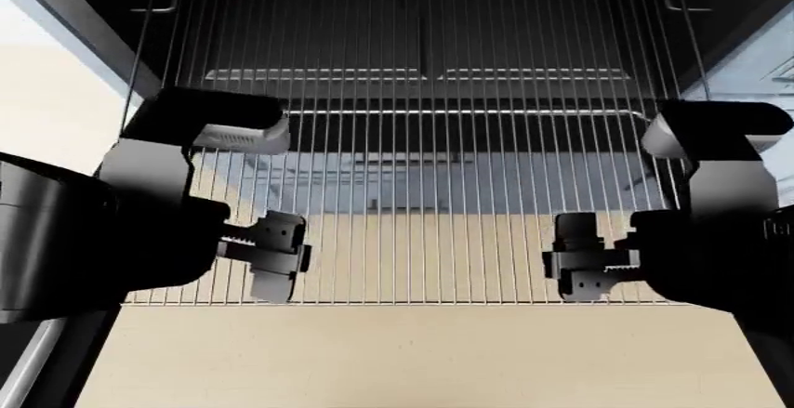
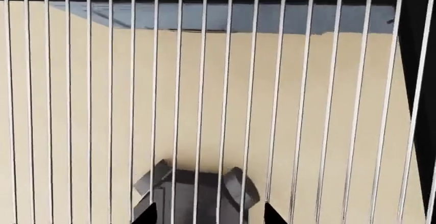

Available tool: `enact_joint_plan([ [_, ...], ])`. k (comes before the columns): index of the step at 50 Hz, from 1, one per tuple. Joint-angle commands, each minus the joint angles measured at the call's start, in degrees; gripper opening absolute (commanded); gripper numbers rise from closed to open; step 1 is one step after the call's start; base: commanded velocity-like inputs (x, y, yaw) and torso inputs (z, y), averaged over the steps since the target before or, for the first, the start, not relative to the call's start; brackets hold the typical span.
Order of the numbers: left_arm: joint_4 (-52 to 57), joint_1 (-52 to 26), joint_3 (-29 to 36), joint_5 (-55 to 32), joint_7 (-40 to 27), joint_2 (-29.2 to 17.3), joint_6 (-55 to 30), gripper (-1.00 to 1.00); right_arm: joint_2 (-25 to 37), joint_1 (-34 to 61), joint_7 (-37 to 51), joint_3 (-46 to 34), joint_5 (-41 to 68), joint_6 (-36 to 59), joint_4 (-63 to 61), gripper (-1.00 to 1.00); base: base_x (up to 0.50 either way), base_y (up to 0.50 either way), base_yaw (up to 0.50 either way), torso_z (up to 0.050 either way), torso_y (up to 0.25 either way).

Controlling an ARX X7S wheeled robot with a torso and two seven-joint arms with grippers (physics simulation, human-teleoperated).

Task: Fully slide the bottom oven rack out.

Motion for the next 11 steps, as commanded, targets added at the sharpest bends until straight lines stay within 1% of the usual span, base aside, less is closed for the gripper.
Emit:
enact_joint_plan([
  [1,2.50,23.33,13.48,-6.55,-4.96,-5.47,-0.96,1.00,6.23,-18.94,5.17,-11.23,2.17,1.84,-5.14,1.00,-0.02,0.00,0.00,0.000,-0.034],
  [4,4.88,24.63,14.55,-7.05,-5.29,-6.96,-0.73,1.00,7.11,-19.75,4.90,-11.85,2.28,2.46,-6.20,1.00,-0.02,0.00,0.00,0.000,-0.034],
  [11,6.49,24.33,17.83,-10.26,-7.86,-7.73,-3.90,1.00,7.95,-21.10,4.85,-13.73,3.23,5.34,-7.96,1.00,-0.02,0.00,0.00,0.000,-0.034],
])
